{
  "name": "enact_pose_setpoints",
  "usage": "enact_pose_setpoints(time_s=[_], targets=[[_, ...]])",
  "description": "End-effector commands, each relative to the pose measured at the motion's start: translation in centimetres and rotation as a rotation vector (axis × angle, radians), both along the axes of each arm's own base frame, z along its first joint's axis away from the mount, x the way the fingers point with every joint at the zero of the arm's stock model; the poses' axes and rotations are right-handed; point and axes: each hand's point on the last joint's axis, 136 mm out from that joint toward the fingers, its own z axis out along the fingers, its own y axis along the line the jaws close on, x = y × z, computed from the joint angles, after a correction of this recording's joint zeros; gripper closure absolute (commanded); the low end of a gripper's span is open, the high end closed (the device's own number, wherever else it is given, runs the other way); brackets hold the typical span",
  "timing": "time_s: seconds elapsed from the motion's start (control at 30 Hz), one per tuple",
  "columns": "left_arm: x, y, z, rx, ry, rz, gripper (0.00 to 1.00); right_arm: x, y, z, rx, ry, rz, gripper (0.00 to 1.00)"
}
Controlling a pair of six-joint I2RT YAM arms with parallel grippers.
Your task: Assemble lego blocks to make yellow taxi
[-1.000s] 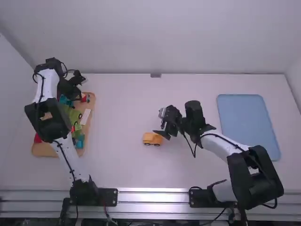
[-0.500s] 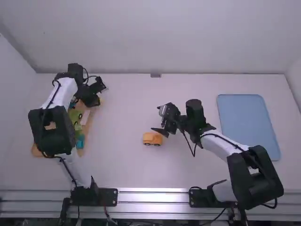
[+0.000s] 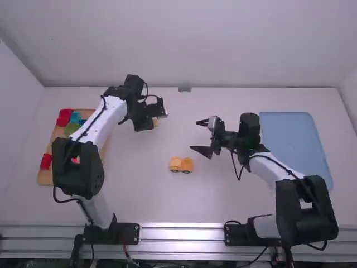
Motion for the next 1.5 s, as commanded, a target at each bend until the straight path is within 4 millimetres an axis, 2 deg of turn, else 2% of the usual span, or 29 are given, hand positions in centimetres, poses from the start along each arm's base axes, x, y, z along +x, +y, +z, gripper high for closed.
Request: enact_pose_setpoints(time_s=[0.0,0.03,0.07,0.1,0.2,0.37,0.43,0.53,0.63,0.7,0.8,0.9,1.0,1.07,1.27,1.47], targets=[[-0.8,-2.2,0.1,-0.032,0.020,0.003,0.98,-0.9,-1.5,2.3,0.072,0.060,0.040,0.02],[-1.0,-3.3,0.2,-0.048,0.022,0.002,0.98,-0.7,-2.1,2.5,0.073,0.071,0.016,0.02],[-1.0,-3.5,0.2,-0.052,0.023,0.000,0.98,-0.7,-2.3,2.6,0.073,0.071,0.011,0.01],[-1.6,-5.0,0.2,-0.084,0.036,-0.033,0.98,-0.6,-2.9,2.7,0.067,0.086,-0.020,0.01],[-2.6,-7.8,0.3,-0.147,0.063,-0.084,0.98,-0.3,-4.1,3.0,0.014,0.080,-0.141,0.01],[-3.5,-11.0,0.0,-0.164,0.079,-0.091,0.98,-1.8,-5.7,4.6,-0.057,0.041,-0.351,0.01],[-4.0,-12.5,-0.6,-0.150,0.082,-0.103,0.98,-2.8,-7.2,5.7,-0.061,0.036,-0.494,0.01],[-4.8,-14.3,-2.0,-0.142,0.106,-0.143,0.98,-4.6,-8.6,6.5,-0.049,0.009,-0.600,0.01],[-5.5,-15.8,-3.2,-0.143,0.137,-0.146,0.98,-6.4,-9.3,7.0,-0.024,-0.014,-0.639,0.01],[-5.9,-17.0,-4.9,-0.133,0.161,-0.166,0.98,-8.1,-9.9,7.1,0.004,-0.035,-0.665,0.01],[-6.4,-18.2,-6.4,-0.115,0.175,-0.167,0.98,-8.9,-11.1,7.1,0.033,-0.040,-0.743,0.01],[-7.5,-19.4,-7.0,-0.097,0.179,-0.203,0.98,-9.2,-12.0,7.0,0.057,-0.035,-0.796,0.01],[-8.4,-20.9,-8.2,-0.070,0.172,-0.237,0.98,-9.6,-12.4,6.7,0.065,-0.048,-0.811,0.01],[-8.9,-21.7,-9.7,-0.031,0.168,-0.256,0.98,-9.8,-12.4,6.7,0.067,-0.048,-0.805,0.02],[-10.2,-22.4,-13.0,0.018,0.205,-0.284,0.98,-9.7,-12.3,6.5,0.068,-0.034,-0.787,0.01],[-9.9,-22.5,-13.4,0.055,0.171,-0.285,0.98,-9.4,-12.5,6.3,0.065,-0.023,-0.794,0.02]])
